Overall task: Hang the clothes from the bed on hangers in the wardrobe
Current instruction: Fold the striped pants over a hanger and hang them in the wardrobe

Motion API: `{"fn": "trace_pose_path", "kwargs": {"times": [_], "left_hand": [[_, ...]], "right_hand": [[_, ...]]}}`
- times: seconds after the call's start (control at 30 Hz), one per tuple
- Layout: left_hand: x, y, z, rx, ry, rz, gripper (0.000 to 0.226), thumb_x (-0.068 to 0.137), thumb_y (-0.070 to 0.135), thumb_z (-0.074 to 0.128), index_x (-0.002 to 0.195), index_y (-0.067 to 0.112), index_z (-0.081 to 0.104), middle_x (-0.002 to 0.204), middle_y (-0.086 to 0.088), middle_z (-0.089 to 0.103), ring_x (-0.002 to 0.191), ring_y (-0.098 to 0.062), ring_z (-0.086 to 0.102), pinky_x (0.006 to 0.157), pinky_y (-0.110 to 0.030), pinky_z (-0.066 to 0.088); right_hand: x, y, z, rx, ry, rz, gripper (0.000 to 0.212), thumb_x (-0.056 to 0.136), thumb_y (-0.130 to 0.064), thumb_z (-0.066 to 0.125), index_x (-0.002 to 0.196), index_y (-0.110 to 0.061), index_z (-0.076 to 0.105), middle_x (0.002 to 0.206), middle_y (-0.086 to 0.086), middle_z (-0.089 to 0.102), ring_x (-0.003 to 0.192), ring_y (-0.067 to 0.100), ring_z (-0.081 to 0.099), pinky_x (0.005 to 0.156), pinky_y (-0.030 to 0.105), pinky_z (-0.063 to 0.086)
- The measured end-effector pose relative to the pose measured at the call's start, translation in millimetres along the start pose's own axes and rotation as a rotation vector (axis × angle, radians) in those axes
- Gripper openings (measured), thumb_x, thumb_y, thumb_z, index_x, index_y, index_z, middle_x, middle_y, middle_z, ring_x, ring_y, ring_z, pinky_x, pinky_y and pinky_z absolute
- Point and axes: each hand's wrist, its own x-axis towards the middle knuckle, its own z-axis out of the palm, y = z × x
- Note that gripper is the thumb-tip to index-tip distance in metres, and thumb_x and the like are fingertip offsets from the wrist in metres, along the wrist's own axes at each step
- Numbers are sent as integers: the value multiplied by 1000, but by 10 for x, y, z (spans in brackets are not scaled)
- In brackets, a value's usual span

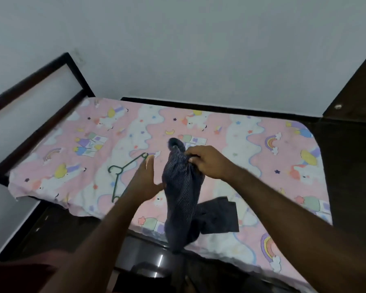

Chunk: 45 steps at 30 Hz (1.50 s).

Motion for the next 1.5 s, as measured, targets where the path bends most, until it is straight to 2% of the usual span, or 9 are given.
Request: {"fn": "trace_pose_path", "kwargs": {"times": [0.07,0.17,0.27,0.33,0.47,0.87,1.07,1.3,1.5], "left_hand": [[102,105,-171,42,187,238,104,76,38,76,155,18,13,161,-18,9,148,-34,11,115,-45,21],[189,346,-288,242,134,467,74,70,39,62,140,18,49,150,-12,39,141,-32,31,113,-51,26],[174,521,-286,253,45,394,44,73,48,45,89,12,65,88,-7,66,90,-30,60,89,-42,43],[177,548,-250,183,136,318,38,83,47,55,83,10,64,74,-10,64,77,-33,61,68,-36,44],[159,815,-185,213,288,332,21,87,31,67,94,12,68,80,-9,68,82,-31,62,68,-35,47],[98,766,-292,286,331,205,20,87,25,68,102,12,68,87,-10,69,88,-33,61,69,-32,41],[9,508,-137,320,244,297,13,92,13,59,105,12,59,95,-7,66,85,-32,61,68,-34,45],[-114,354,65,344,190,404,23,96,14,57,118,14,59,103,-7,66,83,-31,62,67,-30,42],[68,223,7,284,38,284,14,93,12,60,104,12,69,100,-5,68,95,-25,60,78,-28,41]], "right_hand": [[-6,-199,-137,-169,-101,-138,25,94,-5,53,114,-11,67,105,7,67,94,24,58,83,35,45],[-51,-363,-246,-304,-118,-252,28,91,-3,52,111,-15,68,99,6,65,89,26,59,78,37,45],[-134,-237,-320,-353,-99,-220,24,92,-8,50,107,-17,66,98,4,63,90,27,59,78,41,47],[-225,1,-383,-311,-127,-128,21,95,-16,54,113,-18,63,108,2,64,98,25,59,85,40,46],[-489,577,-336,-245,-205,59,45,86,-27,69,128,-21,53,115,1,66,105,23,60,88,35,46],[-834,1781,-93,-583,-182,397,3,91,-24,55,94,-25,54,90,-2,56,109,25,53,95,41,31],[-866,1848,-114,-778,-36,468,37,94,-19,47,131,-24,50,123,6,52,116,28,45,96,45,34],[-846,1860,-472,-851,234,525,20,89,-11,55,106,-15,65,127,15,44,112,36,40,86,47,36],[-727,1812,-689,-854,92,568,34,90,-10,50,124,-16,54,141,9,39,119,31,42,94,47,39]]}}
